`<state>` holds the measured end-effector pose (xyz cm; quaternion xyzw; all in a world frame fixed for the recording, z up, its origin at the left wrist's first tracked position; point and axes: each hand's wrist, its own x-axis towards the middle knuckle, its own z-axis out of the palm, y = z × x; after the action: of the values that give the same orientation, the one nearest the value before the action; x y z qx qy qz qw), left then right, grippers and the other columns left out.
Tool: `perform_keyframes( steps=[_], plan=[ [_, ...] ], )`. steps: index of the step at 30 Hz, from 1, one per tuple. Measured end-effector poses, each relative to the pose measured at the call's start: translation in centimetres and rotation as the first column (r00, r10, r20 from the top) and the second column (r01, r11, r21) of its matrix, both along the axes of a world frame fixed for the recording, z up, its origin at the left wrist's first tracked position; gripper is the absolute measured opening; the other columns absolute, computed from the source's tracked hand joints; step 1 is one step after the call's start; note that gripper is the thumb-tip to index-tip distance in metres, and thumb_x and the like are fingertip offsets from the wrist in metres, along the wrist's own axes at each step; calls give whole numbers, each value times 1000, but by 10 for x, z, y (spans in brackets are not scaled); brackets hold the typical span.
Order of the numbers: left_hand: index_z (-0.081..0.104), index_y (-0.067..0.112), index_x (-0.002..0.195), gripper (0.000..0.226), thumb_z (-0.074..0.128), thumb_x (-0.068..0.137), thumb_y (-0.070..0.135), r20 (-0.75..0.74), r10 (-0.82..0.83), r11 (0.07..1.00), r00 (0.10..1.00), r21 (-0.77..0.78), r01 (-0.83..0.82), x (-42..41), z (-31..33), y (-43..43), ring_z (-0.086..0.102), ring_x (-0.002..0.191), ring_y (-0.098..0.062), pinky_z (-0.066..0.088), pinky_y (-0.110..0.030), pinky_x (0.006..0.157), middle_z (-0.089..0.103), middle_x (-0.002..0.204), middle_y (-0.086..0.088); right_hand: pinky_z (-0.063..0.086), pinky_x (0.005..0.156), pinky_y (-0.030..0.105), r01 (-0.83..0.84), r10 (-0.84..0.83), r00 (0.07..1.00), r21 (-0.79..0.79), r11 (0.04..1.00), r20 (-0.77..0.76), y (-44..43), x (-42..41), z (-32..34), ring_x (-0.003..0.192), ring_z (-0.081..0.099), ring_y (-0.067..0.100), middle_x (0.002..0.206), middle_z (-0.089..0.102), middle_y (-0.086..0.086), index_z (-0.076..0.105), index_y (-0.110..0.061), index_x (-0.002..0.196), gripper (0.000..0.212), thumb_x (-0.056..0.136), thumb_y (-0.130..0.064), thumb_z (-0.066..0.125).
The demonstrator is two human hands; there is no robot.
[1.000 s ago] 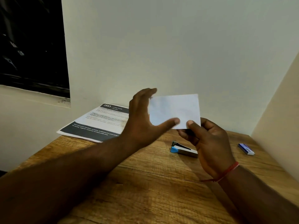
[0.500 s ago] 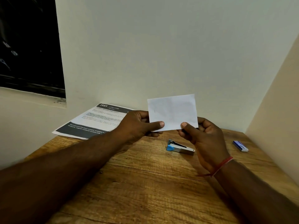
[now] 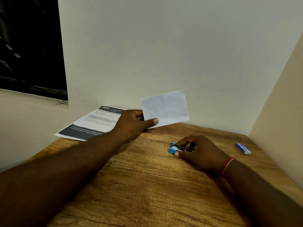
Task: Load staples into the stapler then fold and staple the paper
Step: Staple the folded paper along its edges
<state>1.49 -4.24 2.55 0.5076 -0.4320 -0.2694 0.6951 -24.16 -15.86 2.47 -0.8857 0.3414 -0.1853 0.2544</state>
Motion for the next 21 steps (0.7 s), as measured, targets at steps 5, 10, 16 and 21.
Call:
perform_keyframes(
  steps=[5,10,16,21],
  plan=[
    [86,16,117,24,91,94,9,9,-5,999,1000,-40,6,-4,-3,-2,87,103,-19,69,-27,79,90,112,-2,56,64,20,-50,14,972,148,988,233,9,8,-3,72,70,7,88,81,-2,82,-22,102,6,100,-26,86],
    [86,13,121,28,92,94,11,-5,-30,998,1000,-60,30,-17,1,2,87,107,-23,70,-30,82,89,113,-4,54,56,20,-178,-72,841,400,899,536,30,16,2,66,69,9,98,84,13,80,-15,115,12,105,-20,78],
    [85,11,126,34,93,93,13,45,-16,997,999,-68,19,-20,-1,3,87,109,-22,71,-39,92,89,116,-2,65,71,20,-238,-63,809,425,874,584,41,20,4,92,83,8,109,88,1,80,-22,121,32,93,-37,81],
    [85,14,128,36,94,93,15,132,-5,998,991,-67,14,-21,-2,2,87,108,-19,72,-38,90,89,117,2,68,84,32,-264,-93,769,447,855,632,38,19,2,104,83,17,112,87,4,82,-23,116,27,93,-37,82]
  ],
)
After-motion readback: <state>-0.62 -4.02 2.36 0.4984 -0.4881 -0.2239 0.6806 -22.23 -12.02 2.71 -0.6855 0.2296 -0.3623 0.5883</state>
